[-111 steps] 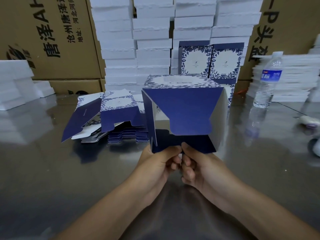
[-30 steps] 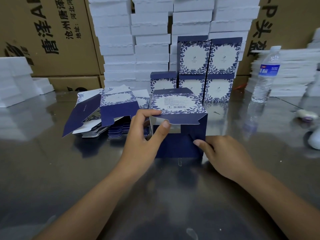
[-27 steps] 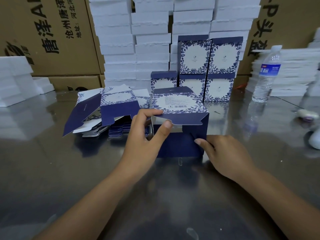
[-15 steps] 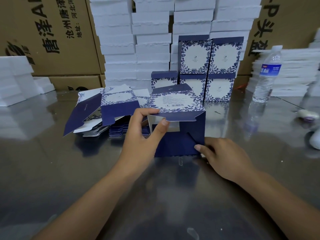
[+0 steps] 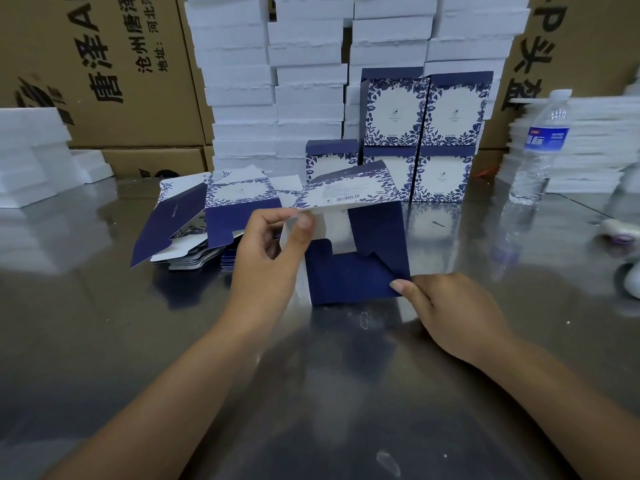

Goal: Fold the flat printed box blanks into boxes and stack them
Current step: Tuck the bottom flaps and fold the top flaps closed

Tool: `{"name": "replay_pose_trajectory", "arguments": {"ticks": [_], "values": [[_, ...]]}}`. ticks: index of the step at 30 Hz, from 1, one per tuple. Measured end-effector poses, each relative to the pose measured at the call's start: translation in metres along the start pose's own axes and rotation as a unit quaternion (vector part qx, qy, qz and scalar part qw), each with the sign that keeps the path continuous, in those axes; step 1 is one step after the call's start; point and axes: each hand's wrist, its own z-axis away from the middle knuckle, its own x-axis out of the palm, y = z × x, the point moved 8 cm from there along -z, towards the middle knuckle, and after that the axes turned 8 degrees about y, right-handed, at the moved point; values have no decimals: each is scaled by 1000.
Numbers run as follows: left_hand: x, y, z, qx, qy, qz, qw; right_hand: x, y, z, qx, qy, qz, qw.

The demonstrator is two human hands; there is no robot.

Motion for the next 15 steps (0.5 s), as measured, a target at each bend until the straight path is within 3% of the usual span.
{"name": "replay_pose_trajectory", "arguments": {"ticks": [9, 15], "values": [[-2, 2, 0, 13, -9, -26, 1000, -7, 6, 1, 29, 26, 45, 998], [9, 12, 7, 48, -59, -19, 997, -22, -8, 4, 51, 117, -86, 988]]}}
